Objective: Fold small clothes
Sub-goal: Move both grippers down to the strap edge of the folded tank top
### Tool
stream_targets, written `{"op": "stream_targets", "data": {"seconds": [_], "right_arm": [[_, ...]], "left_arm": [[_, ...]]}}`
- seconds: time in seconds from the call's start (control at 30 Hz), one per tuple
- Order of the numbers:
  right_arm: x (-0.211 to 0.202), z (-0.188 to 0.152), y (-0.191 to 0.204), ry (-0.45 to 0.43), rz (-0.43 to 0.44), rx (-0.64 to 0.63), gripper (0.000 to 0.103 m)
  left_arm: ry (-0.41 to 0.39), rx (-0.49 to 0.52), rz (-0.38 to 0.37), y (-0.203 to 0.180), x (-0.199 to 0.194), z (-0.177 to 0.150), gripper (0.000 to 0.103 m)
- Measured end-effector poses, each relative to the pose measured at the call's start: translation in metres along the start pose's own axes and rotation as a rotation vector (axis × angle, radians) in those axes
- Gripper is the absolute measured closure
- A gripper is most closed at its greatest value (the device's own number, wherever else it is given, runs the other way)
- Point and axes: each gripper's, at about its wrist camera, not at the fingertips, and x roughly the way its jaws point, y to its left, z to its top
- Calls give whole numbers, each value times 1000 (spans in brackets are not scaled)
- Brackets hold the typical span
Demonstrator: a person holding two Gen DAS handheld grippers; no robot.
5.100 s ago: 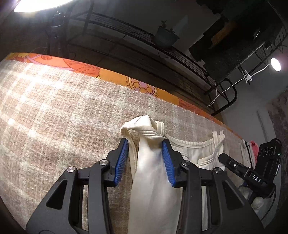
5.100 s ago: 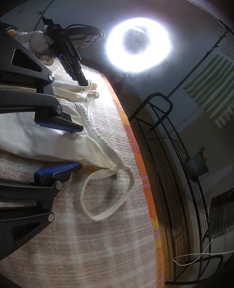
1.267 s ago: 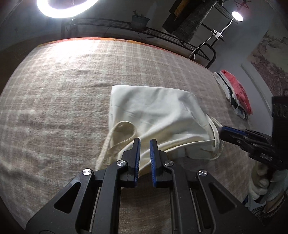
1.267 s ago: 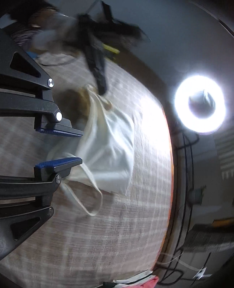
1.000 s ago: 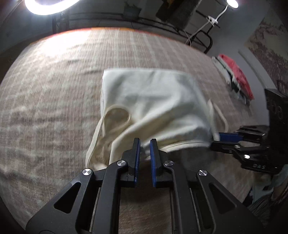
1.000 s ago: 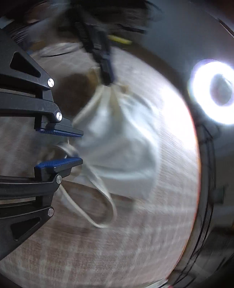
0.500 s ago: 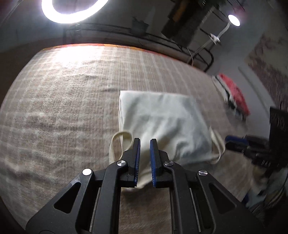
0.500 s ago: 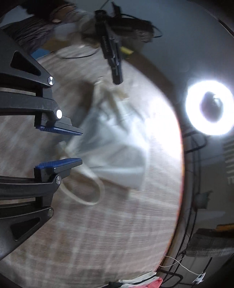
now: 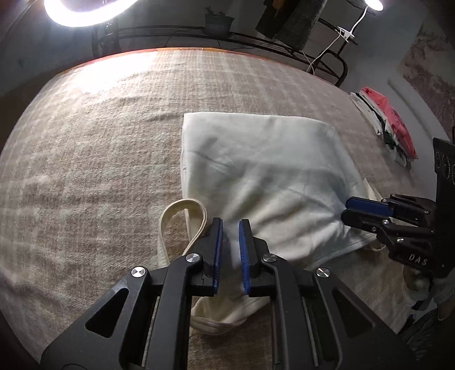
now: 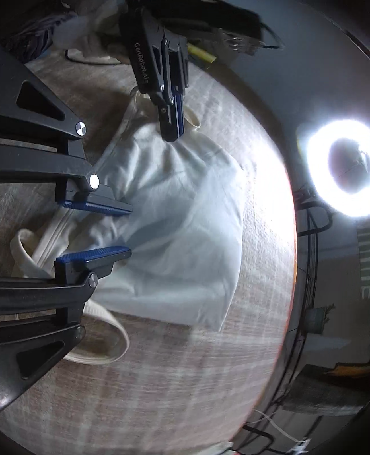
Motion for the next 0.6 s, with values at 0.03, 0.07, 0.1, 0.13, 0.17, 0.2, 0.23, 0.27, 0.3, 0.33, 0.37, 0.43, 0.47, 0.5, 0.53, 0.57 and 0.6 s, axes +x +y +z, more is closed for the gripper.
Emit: {"op": "stream_targets", "data": {"seconds": [0.03, 0.07, 0.1, 0.13, 0.17, 0.2, 0.23, 0.27, 0.3, 0.33, 0.37, 0.43, 0.47, 0.5, 0.53, 0.57, 0.6], "right_arm": [[-3, 0, -4, 9, 12, 10, 82], [-6, 1, -7, 16, 18, 26, 82], [-12, 4, -10, 6, 33, 43, 80], [-18, 6, -12, -19, 53, 53, 80], [-23, 9, -14, -54, 76, 63, 80], [-28, 14, -15, -91, 94, 74, 80], [-30, 19, -16, -121, 100, 86, 80], [-31, 23, -15, -142, 101, 98, 80], [-26, 29, -15, -150, 93, 112, 80], [-22, 33, -15, -149, 87, 115, 80], [-14, 38, -13, -146, 72, 116, 80], [-2, 45, -7, -140, 55, 107, 80], [2, 49, -4, -143, 49, 102, 80], [7, 53, -2, -151, 40, 97, 80], [10, 57, -1, -154, 36, 97, 80], [14, 59, -2, -151, 31, 96, 80], [21, 61, -4, -137, 16, 99, 80]], "left_arm": [[-8, -14, 5, 3, -3, 1, 91], [-28, -28, 1, 5, -8, 3, 91], [-53, -33, -3, 5, -14, 7, 91], [-67, -34, -1, 4, -16, 10, 91], [-80, -35, -2, 4, -19, 13, 91], [-92, -40, -8, 2, -20, 17, 91], [-94, -49, -12, 1, -18, 21, 91], [-95, -63, -22, 0, -16, 24, 91], [-96, -72, -27, -1, -14, 27, 91], [-97, -82, -30, -3, -11, 29, 91], [-97, -90, -30, -5, -8, 32, 91], [-94, -97, -33, -8, -1, 37, 91], [-89, -94, -31, -9, 2, 37, 91], [-81, -90, -17, -10, 7, 38, 91], [-70, -89, -6, -12, 13, 38, 91], [-54, -89, 5, -11, 18, 37, 91], [-35, -92, 21, -9, 23, 34, 91]]}}
